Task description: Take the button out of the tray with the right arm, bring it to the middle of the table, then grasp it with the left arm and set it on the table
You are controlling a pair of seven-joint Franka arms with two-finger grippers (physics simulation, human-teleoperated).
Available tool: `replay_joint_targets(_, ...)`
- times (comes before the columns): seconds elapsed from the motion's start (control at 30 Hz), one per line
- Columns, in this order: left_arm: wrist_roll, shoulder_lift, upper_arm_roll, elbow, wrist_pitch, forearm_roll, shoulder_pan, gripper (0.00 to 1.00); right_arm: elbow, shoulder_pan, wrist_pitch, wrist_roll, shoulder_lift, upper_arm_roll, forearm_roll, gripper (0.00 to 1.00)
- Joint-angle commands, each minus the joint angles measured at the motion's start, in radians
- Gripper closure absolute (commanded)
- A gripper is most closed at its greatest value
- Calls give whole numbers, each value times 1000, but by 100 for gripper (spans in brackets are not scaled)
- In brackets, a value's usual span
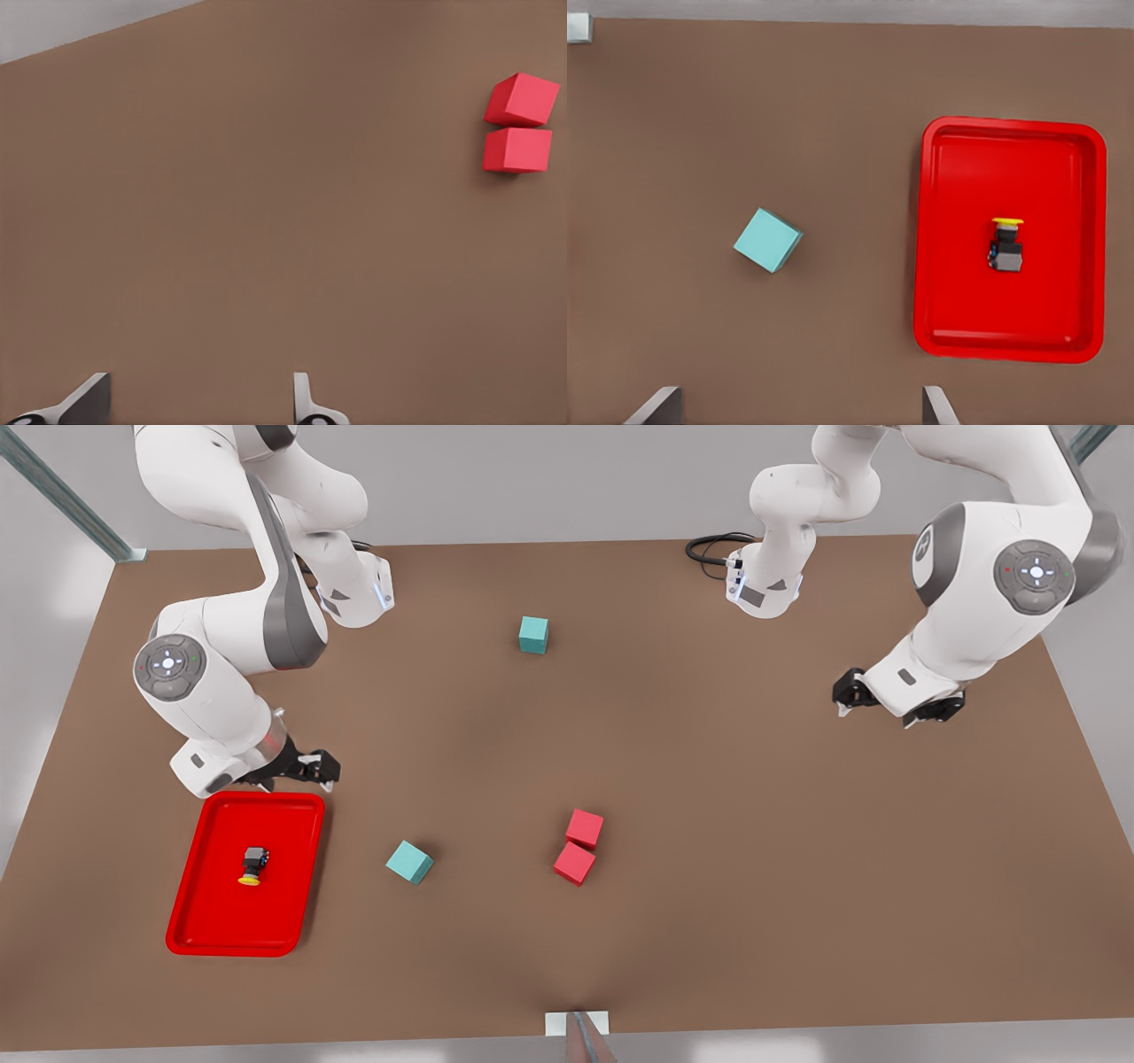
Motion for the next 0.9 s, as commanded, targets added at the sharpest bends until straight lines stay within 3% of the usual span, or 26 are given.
replay_joint_targets(0.0, 42, 15, -1, 0, 34, 2, 3, 0, -4, 2, 23, 37, -1, 0, 1, 0)
replay_joint_targets(0.2, 42, 37, -1, 0, 48, 2, 3, 0, 0, -9, -93, -18, 57, -1, -13, 0)
replay_joint_targets(0.33, 44, 44, -1, 0, 53, 2, 3, 0, -40, -199, -70, -32, 195, -4, -128, 0)
replay_joint_targets(0.53, 45, 52, -1, 0, 59, 2, 5, 0, -356, -301, 522, -99, 229, -4, -168, 0)
replay_joint_targets(0.6, 45, 52, -1, 0, 59, 2, 5, 0, -363, -314, 617, -125, 255, -4, -176, 0)
replay_joint_targets(0.8, 47, 64, -1, 0, 59, 1, 6, 0, -261, -347, 649, -280, 363, -1, -159, 0)
replay_joint_targets(0.87, 47, 66, -1, 0, 65, 1, 8, 0, -241, -363, 655, -414, 370, 0, -50, 0)
